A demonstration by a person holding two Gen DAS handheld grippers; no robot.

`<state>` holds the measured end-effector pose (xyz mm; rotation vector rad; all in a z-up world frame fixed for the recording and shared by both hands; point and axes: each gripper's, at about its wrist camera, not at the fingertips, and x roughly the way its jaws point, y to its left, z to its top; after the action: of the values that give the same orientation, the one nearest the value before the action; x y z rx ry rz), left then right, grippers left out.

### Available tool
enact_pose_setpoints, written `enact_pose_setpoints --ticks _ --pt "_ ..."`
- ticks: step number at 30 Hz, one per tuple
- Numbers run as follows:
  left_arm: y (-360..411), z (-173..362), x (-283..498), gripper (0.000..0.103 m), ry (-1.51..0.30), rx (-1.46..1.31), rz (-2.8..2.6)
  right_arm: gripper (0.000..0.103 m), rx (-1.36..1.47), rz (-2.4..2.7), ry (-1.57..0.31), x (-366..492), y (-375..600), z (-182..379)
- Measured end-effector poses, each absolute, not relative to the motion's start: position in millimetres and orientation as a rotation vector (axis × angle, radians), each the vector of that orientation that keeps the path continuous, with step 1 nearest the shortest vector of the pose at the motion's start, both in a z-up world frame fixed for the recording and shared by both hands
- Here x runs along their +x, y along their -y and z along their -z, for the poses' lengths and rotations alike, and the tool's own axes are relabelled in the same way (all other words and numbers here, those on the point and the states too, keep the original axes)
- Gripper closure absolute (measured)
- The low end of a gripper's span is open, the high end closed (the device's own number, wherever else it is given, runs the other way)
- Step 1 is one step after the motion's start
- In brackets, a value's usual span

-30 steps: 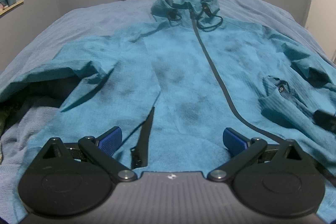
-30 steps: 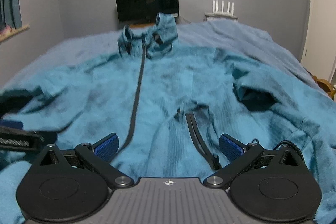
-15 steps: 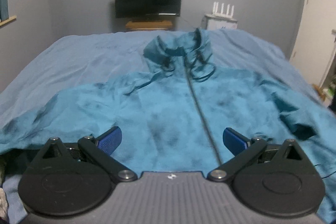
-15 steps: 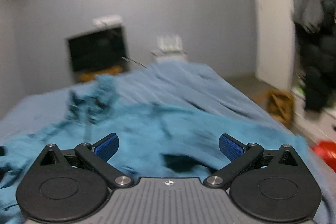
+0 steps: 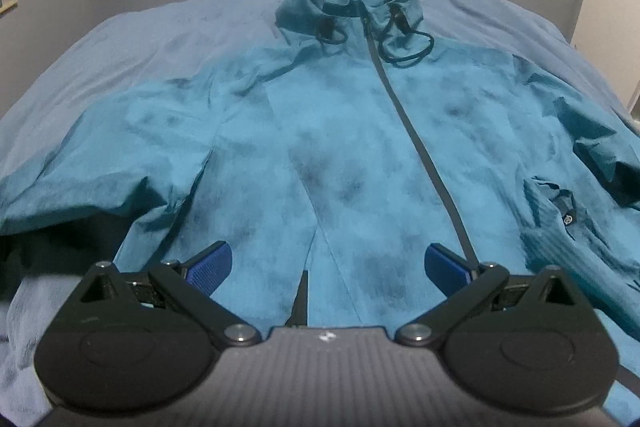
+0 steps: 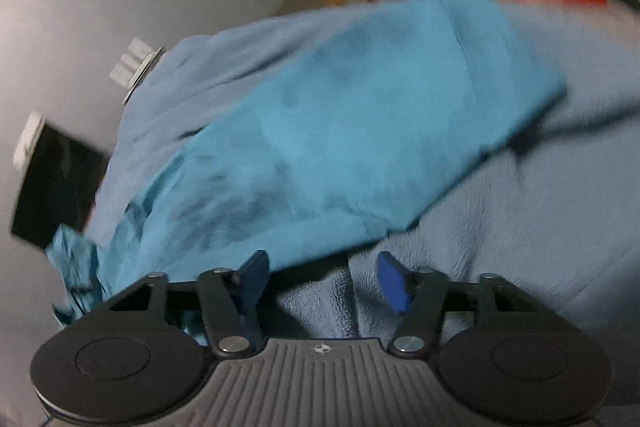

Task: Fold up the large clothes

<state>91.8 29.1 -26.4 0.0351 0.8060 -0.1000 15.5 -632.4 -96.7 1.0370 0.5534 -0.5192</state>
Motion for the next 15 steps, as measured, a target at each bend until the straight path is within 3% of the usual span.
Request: enact_pose_setpoints --ticks 5,10,12,15 --pt "-20.9 33.8 108.3 0.000 -0.849 0.059 0.122 0.050 1.072 0.613 -0.496 28.5 643.4 120.2" --pt "-20.1 39.4 121.8 0.000 -0.872 0.050 0.129 0.059 1.178 0.664 -0.465 23.7 650.9 147.6" --pt "-21.6 40.9 124.3 0.000 -0.886 0.041 0.132 0.071 1.232 0.679 -0.450 18.4 655.9 156.7" --pt "-23.0 41.7 126.1 0.000 -0.890 0.032 0.137 0.073 1.274 0.719 -0.464 7.8 652.8 164.8"
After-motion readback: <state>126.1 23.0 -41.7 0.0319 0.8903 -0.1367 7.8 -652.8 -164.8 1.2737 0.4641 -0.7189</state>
